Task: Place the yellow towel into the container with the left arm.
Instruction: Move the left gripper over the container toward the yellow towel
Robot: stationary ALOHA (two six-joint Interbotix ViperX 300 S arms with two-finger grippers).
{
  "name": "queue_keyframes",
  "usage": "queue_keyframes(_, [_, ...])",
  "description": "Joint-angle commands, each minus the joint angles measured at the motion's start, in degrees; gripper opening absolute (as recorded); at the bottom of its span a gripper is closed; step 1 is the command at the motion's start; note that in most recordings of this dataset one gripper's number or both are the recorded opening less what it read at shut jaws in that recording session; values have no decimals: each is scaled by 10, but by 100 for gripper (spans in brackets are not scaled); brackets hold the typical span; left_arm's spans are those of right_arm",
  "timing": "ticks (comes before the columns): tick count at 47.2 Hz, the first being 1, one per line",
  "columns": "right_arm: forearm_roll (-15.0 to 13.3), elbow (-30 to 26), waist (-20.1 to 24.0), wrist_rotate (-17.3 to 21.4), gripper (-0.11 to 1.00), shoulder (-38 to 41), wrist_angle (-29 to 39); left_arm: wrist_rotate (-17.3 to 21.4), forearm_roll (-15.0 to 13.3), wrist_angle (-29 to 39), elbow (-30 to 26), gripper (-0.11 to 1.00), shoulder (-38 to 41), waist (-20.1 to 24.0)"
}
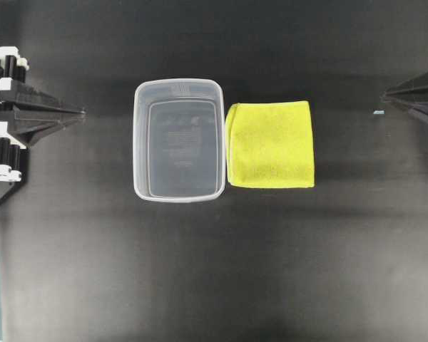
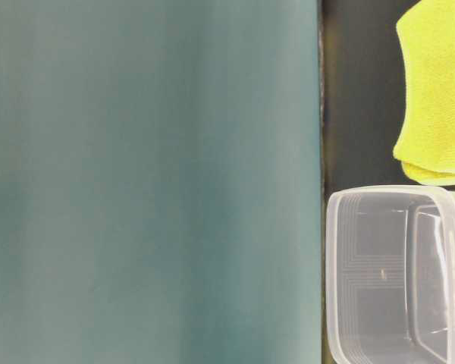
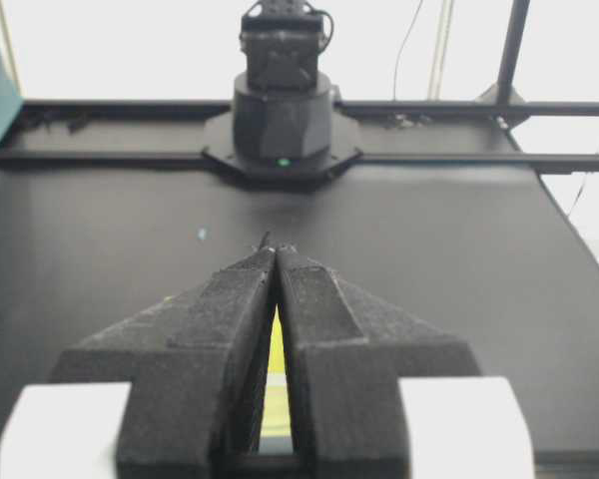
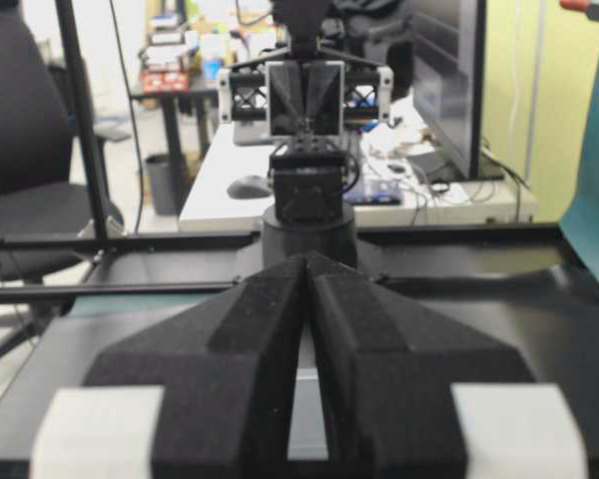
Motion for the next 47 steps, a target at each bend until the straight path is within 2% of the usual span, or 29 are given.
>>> queue_keyframes(1, [3, 0, -3, 2, 1, 8, -2, -17, 21, 26, -30, 6, 24, 12])
queue_keyframes(4, [12, 4, -4, 8, 7, 7, 7, -27, 21, 66, -59, 1, 46, 18])
queue_keyframes(8, [13, 4, -4, 22, 0, 5, 24, -30, 22, 119, -106, 0, 66, 26])
queue_keyframes(18, [13, 5, -9, 30, 0, -4, 73, -26, 23, 265, -235, 0, 150, 35])
queue_keyframes(27, [13, 6, -25, 28, 3, -26, 142, -24, 23, 305, -316, 0, 246, 35])
queue_keyframes(31, [13, 8, -29, 30, 16, -45, 161, -25, 23, 323, -349, 0, 289, 31])
queue_keyframes(41, [13, 11, -35, 25, 74, -93, 200, -23, 23, 400, -452, 1, 399, 28])
queue_keyframes(44, [12, 11, -36, 24, 82, -105, 210, -20, 23, 437, -490, 5, 437, 29])
queue_keyframes(47, [12, 13, -40, 25, 81, -114, 222, -11, 23, 467, -522, 19, 468, 29])
